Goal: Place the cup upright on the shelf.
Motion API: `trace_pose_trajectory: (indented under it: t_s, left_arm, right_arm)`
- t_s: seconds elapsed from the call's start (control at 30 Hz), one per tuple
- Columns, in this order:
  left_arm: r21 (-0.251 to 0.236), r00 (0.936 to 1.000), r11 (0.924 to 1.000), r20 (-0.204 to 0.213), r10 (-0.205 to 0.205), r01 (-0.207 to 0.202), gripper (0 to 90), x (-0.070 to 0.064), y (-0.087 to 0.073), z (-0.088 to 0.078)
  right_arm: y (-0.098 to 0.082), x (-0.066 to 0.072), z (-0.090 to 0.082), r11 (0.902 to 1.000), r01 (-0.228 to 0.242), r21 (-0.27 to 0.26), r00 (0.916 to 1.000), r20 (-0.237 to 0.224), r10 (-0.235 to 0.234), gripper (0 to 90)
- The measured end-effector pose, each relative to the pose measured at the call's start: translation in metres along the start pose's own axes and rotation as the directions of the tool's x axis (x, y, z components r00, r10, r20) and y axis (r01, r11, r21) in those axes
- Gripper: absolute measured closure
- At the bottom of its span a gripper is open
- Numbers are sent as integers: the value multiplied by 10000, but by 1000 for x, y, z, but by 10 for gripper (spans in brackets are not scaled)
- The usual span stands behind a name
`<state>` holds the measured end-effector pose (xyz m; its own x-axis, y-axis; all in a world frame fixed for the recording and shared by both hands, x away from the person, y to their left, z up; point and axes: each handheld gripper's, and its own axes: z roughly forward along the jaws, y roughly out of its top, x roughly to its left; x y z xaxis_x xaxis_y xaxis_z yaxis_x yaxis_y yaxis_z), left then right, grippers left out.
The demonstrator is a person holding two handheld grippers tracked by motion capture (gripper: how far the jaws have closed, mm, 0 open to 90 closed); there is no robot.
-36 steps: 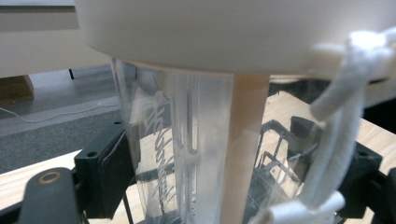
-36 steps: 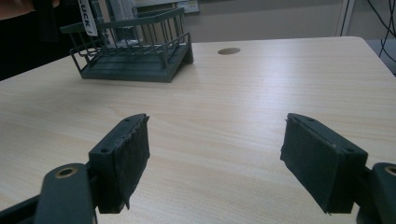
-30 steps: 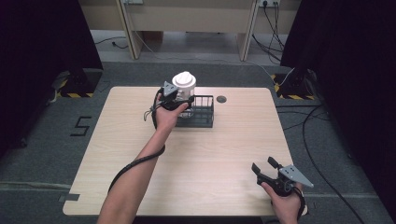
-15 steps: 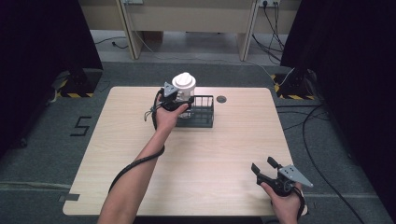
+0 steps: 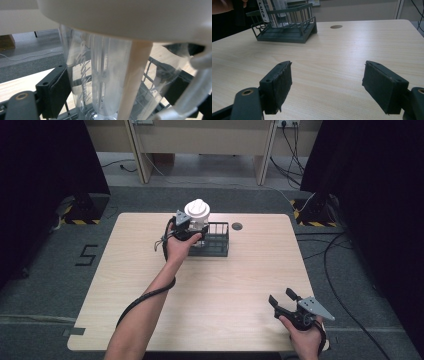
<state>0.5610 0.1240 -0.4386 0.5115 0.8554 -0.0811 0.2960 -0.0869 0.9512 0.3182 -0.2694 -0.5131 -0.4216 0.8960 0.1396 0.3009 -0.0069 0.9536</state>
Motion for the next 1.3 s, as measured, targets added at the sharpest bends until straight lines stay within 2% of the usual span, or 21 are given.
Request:
trace_pose_trajectory:
  t_s: [0.2,0.33,0.7,0.93,1.3]
  left_arm:
    - [-177,10000,9998,42,-23,24,141,-1,2,-4]
    - [-121,9998,9997,18,191,-191,142,0,2,-8]
    - [-156,9992,9991,53,396,-395,142,0,5,-21]
    - [-114,9993,9992,65,375,-374,142,1,5,-29]
    - [-221,9989,9987,78,470,-468,142,2,3,-48]
  right_arm:
    - [0,0,0,10000,21,-6,10000,-2,-21,237]
    - [0,1,0,10000,-19,7,10000,-1,19,237]
    - [0,0,0,10000,31,-12,10000,39,-30,237]
    - [0,0,0,10000,55,-9,10000,33,-55,237]
    - [0,0,0,10000,66,-14,10000,69,-66,236]
